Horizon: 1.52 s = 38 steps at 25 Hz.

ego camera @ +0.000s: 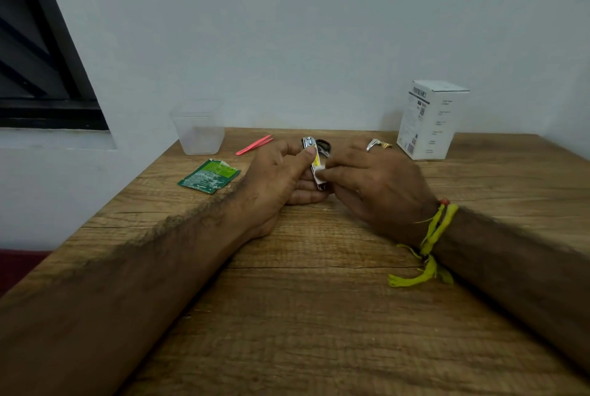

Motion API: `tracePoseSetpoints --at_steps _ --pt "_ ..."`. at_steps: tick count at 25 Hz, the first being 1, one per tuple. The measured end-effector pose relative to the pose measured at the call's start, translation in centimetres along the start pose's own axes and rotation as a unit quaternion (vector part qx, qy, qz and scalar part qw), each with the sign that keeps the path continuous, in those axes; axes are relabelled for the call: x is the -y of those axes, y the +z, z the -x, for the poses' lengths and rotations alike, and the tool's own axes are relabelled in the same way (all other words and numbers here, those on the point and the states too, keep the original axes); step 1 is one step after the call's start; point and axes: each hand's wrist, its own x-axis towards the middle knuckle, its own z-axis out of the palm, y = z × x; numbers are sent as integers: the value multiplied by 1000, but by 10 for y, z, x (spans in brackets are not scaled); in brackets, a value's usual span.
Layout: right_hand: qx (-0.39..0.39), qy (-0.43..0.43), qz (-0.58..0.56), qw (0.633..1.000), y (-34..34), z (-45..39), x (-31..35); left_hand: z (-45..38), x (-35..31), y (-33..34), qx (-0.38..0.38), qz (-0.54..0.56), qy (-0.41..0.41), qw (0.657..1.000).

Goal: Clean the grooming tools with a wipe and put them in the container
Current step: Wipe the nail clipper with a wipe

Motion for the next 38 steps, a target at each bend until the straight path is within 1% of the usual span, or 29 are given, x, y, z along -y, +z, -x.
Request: tracePoseSetpoints --at_steps 3,5,10,13,17,21,27,35,38 --pt "11 -1 -2 1000 -1 0 0 -1 1 -2 3 2 5 1000" --pt "2 3 -2 1000 0 0 -1 -3 3 -3 0 7 7 1000" --pt "8 -16 -2 1000 1 0 -2 -6 5 -3 -2 5 21 1000" --pt "8 -35 13 999 2 1 0 -6 6 -2 -4 14 15 1000" --pt "9 -22 11 1000 0 -1 1 -6 6 -2 -13 9 14 1000" --pt "-3 -1 12 1000 -1 -3 2 -3 4 -1 1 11 15 1000" --pt "-31 -5 27 999 1 -7 2 -1 2 0 7 7 4 1000" --pt "-44 -1 44 998 -1 -8 4 -1 0 0 9 14 -12 1000" --pt "-48 22 46 998 -1 -10 4 0 0 -1 18 21 -15 1000"
